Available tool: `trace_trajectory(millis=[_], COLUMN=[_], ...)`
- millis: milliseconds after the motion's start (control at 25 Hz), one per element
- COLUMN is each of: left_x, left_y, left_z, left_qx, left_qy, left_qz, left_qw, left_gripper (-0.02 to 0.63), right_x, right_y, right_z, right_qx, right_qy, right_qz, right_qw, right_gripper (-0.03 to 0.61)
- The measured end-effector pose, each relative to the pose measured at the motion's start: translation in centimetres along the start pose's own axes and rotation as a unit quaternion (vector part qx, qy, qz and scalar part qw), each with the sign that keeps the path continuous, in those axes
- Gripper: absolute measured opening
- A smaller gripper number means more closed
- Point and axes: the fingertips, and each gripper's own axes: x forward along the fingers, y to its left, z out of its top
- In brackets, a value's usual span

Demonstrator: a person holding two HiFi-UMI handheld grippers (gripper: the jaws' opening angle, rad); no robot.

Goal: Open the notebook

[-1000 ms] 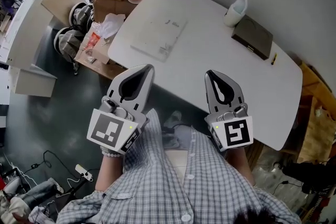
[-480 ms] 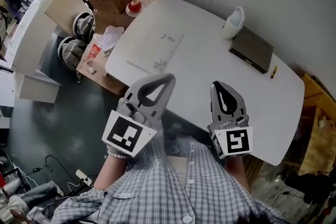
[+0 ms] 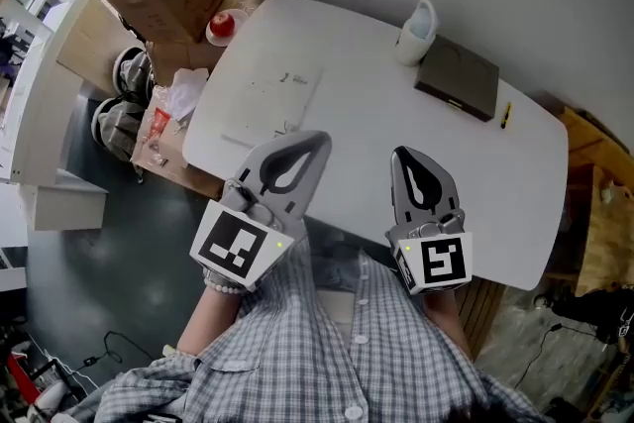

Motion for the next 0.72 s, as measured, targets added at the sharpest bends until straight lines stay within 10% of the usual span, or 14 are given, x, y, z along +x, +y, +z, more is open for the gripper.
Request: trace_trajectory(millis=[720], left_x=[-0.7], left_y=[10.0], left_z=[-1.6], left_qx=[-0.015], left_qy=[0.03], left_qz=[-0.01], left_qw=[0.9994], left_gripper=[0.006], right_x=[8.2], right_y=[5.4], right_z=[-0.7], right_qx=[-0.001], right_qy=[0.06], right_qz=[-0.002], right_qw=[0.998], right_gripper=[0.023])
